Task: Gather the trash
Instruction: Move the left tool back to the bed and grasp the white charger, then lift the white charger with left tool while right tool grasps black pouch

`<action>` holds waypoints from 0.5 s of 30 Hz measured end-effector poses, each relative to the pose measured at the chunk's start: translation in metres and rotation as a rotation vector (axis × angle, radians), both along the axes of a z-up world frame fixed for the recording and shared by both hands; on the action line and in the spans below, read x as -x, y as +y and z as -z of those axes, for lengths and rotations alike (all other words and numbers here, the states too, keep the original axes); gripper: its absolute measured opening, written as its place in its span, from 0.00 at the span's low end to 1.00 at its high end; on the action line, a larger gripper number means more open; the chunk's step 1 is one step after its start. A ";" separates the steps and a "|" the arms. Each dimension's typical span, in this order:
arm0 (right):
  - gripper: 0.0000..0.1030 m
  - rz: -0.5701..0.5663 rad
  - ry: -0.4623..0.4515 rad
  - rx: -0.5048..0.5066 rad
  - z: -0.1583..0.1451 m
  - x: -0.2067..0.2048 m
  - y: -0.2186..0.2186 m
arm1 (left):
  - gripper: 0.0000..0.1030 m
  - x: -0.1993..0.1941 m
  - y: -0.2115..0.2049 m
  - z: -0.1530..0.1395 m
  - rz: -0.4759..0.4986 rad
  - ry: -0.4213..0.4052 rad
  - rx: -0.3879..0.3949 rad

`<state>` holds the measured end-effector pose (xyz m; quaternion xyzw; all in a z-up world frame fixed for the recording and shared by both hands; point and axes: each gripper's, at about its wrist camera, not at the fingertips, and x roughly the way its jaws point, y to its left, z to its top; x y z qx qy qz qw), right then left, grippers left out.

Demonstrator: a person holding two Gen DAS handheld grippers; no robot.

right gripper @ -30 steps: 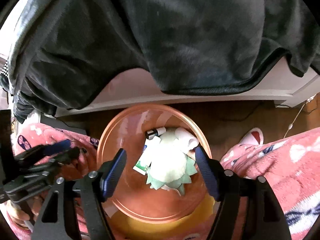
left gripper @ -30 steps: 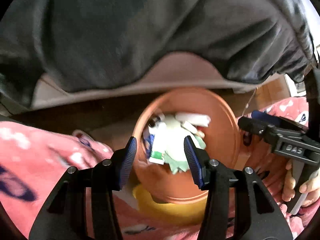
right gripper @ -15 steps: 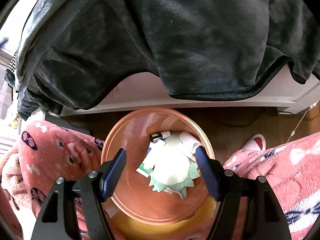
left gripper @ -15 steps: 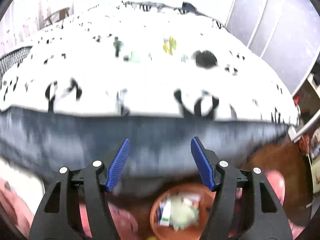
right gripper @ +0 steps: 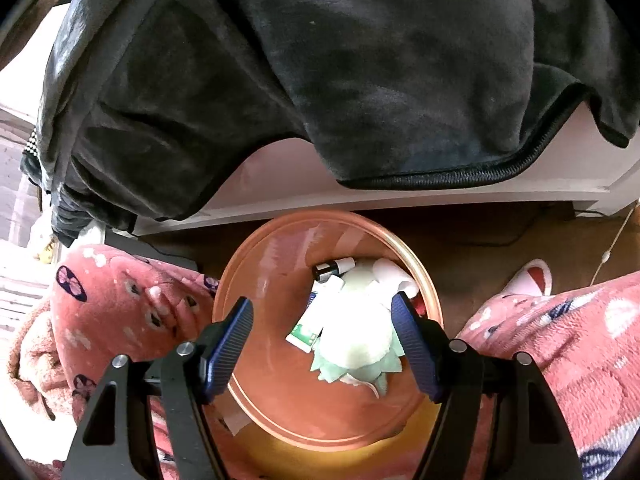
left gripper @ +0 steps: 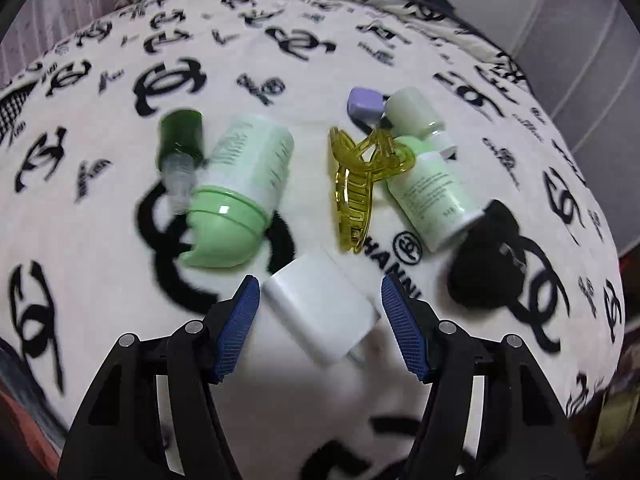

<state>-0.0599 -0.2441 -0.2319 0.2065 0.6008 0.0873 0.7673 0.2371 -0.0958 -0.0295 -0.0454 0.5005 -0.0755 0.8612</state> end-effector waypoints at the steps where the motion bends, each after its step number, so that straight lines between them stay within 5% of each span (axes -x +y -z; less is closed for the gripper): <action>1: 0.68 0.006 0.005 -0.012 0.002 0.000 -0.002 | 0.59 -0.002 -0.002 0.003 -0.009 0.005 -0.012; 9: 0.68 -0.003 0.011 -0.036 0.004 -0.002 0.001 | 0.51 0.001 -0.005 0.008 -0.008 -0.029 -0.055; 15: 0.68 0.002 0.000 -0.025 0.003 -0.002 0.001 | 0.46 0.011 0.006 -0.006 0.011 -0.075 0.003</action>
